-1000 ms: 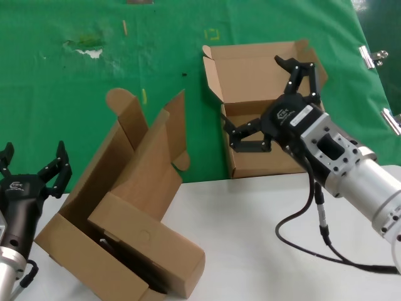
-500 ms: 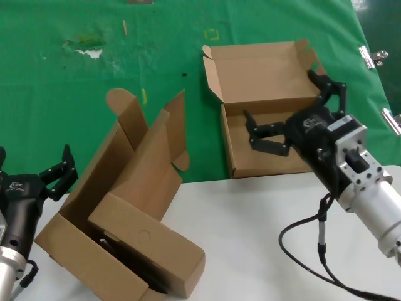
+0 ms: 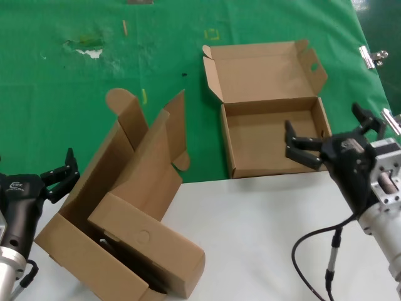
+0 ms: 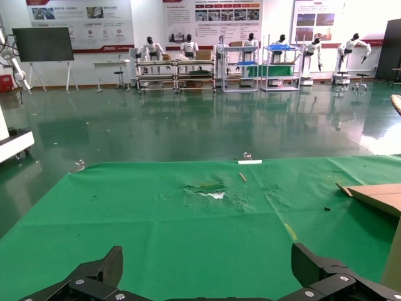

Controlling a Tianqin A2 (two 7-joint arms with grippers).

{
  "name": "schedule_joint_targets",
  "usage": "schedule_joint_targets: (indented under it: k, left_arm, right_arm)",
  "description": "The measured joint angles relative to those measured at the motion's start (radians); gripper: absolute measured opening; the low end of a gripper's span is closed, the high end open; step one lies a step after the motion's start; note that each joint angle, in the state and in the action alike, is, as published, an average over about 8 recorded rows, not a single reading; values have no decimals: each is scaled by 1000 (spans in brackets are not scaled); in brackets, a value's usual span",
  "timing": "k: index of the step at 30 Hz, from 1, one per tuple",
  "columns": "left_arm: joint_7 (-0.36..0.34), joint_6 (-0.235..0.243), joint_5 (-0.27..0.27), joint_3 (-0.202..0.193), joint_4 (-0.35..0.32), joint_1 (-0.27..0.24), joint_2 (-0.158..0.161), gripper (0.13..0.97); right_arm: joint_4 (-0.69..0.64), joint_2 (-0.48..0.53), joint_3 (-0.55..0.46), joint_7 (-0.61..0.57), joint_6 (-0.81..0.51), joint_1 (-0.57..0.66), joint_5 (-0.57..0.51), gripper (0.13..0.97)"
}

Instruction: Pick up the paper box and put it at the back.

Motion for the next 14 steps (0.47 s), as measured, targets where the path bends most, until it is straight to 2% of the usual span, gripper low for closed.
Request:
schedule_joint_targets:
  k: [6,14]
  left_arm:
    - [0,0,0,0,0,0,0,939]
    - [0,0,0,0,0,0,0,966]
  right_arm:
    - [-20,3,4,-29,51,-22,78,966]
    - [-22,4,4,-32,56,-24,86,966]
